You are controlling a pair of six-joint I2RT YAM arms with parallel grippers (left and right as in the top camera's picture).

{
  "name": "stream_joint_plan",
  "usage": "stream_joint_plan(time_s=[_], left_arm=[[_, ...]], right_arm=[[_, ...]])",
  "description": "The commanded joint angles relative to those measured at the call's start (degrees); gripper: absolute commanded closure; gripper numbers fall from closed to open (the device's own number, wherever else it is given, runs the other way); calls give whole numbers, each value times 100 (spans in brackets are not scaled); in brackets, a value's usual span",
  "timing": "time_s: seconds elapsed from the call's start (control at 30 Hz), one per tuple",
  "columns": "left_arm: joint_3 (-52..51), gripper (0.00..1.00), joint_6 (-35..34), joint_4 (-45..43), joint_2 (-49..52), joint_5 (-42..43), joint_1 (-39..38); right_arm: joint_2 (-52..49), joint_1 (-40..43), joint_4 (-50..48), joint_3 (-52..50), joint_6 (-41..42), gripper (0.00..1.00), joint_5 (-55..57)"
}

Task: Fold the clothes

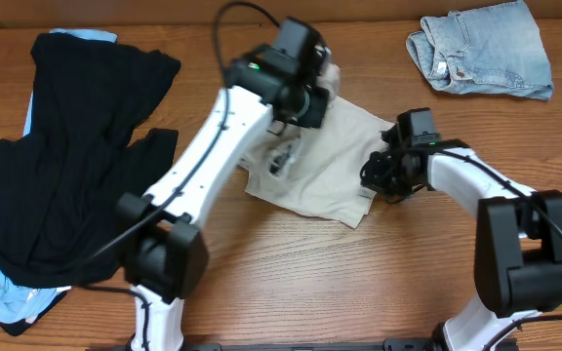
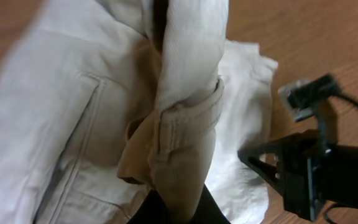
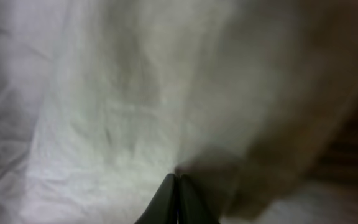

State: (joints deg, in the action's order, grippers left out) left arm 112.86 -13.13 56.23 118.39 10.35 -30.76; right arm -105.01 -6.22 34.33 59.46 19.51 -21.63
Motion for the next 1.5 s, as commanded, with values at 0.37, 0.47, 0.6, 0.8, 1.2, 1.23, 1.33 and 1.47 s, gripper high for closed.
stream_joint_plan(time_s=[0.37,0.47,0.6,0.8,1.2,1.23,1.33,1.47], left_arm=[[164,65,-136,-573,278,-52,-1003],[164,2,-105,-577,409,-63,-1104],[164,0,-129,-573,518,-22,-1128],[223,0,-146,-442,448,-24,-798],[328,0,328,767,278,-114,702],[328,0,358,824,278,-160,774],[323,0,485,1003,278,-402,984],[323,0,529,1130,278,-662,1012]], right_arm=[[2223,1628,1108,743,-24,96,-122],[2240,1801,1200,743,-22,96,-127],[2240,1884,1303,741,-24,96,-162],[2118,1663,1486,651,-22,66,-160],[1233,669,909,-31,374,16,435],[1152,584,905,-33,483,15,595],[763,238,750,-33,809,14,1040],[332,13,595,-33,1104,14,1325]])
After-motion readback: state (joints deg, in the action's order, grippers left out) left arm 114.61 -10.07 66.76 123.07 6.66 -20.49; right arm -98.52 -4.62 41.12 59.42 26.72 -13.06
